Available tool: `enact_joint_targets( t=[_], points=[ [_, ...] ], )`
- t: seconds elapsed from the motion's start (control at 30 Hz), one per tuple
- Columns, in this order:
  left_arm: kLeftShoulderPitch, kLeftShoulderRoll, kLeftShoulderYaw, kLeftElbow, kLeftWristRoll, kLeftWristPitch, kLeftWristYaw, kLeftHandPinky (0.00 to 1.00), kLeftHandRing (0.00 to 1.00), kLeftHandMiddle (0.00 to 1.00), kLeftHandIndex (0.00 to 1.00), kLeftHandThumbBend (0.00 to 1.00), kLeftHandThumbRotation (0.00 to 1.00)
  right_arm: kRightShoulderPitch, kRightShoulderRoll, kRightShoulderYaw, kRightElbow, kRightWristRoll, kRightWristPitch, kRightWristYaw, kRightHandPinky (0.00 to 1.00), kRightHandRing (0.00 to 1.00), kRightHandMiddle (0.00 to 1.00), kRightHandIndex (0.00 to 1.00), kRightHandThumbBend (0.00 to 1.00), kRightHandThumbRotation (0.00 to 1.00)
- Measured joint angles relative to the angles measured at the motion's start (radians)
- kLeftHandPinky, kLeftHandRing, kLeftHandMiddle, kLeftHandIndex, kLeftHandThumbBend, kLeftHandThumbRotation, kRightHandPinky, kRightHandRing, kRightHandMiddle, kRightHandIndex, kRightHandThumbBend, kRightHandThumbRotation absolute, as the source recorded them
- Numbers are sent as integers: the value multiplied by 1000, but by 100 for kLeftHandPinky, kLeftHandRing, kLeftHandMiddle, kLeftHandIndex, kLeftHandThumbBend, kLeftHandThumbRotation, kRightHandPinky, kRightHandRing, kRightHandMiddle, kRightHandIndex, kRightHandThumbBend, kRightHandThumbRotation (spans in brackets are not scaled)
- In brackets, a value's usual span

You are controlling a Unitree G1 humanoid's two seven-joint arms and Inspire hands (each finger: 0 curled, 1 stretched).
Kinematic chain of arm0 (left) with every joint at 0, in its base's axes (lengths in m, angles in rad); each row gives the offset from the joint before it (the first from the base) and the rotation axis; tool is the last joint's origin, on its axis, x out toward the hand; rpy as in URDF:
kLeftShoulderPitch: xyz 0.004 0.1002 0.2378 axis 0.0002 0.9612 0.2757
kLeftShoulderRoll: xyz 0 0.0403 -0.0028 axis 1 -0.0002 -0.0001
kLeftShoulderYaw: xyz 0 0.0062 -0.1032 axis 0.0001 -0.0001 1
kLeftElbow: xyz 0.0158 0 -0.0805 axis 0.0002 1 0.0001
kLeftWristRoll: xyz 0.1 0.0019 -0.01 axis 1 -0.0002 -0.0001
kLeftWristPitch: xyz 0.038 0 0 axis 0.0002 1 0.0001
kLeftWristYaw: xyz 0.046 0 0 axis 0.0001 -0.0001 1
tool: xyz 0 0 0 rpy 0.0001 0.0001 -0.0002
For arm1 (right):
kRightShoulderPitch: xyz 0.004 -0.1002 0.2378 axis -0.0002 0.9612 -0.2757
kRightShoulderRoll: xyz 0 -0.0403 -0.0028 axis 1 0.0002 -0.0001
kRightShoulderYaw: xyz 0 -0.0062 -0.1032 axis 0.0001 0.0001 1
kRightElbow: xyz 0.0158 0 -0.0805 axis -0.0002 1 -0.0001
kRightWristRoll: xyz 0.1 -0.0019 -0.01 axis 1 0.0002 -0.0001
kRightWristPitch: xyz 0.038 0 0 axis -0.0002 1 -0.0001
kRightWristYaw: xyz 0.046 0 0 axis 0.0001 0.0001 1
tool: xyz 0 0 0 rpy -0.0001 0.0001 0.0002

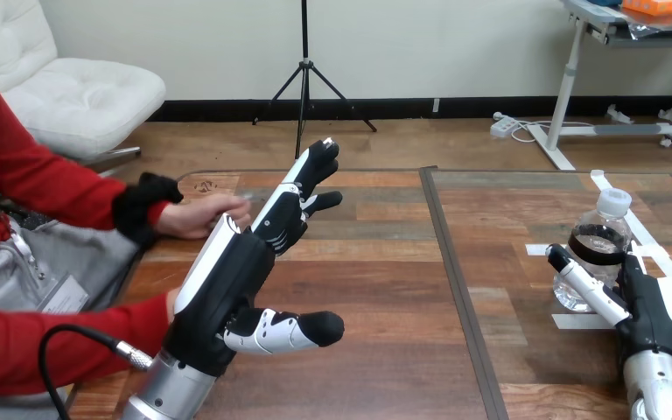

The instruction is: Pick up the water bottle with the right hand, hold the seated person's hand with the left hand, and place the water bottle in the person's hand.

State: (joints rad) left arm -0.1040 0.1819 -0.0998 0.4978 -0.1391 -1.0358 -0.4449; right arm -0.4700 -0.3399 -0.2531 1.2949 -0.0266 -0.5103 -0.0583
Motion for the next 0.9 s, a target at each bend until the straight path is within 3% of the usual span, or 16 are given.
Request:
enact_joint_targets(
  t=[0.37, 0.67, 0.77, 0.8, 0.9],
  points=[
    [19, 1, 0, -27, -2, 1, 0, 88, 97, 100, 98, 100, 67, -21, -11, 0, 9, 2, 30, 2, 99, 100, 99, 100, 100, 45],
    [29, 1, 0, -32, -3, 1, 0, 87, 97, 100, 98, 100, 66, -37, -11, -17, 16, 27, 50, 10, 96, 96, 95, 97, 100, 28],
    [30, 1, 1, -32, -4, 1, 0, 87, 97, 100, 97, 100, 66, -45, -11, -24, 21, 33, 54, 8, 90, 91, 90, 94, 100, 21],
    [31, 1, 1, -32, -4, 1, 0, 87, 97, 100, 97, 100, 66, -47, -10, -27, 22, 36, 56, 8, 83, 85, 85, 89, 100, 14],
    [32, 2, 1, -33, -6, 1, 0, 87, 97, 100, 97, 100, 66, -55, -8, -41, 23, 58, 59, 8, 74, 78, 80, 84, 100, 7]
  ],
)
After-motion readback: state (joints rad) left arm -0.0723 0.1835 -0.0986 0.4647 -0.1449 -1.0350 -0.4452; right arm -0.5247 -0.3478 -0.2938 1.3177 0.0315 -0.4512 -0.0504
